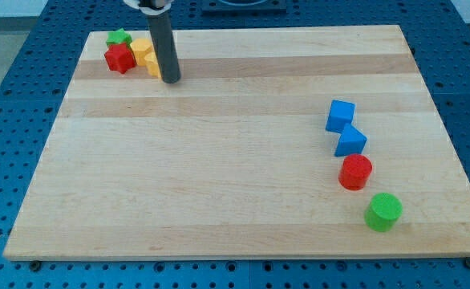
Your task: Point your arm at blue cube
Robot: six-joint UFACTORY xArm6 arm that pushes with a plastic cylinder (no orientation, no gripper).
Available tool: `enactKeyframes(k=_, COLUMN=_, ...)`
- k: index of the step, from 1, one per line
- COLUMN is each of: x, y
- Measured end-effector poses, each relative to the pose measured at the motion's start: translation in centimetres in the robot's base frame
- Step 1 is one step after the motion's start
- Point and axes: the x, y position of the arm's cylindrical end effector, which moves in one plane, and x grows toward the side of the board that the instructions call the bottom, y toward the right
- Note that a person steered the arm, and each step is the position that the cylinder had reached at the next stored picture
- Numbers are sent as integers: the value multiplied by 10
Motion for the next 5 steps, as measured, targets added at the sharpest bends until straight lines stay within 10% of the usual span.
enactKeyframes(k=5, x=46, y=33)
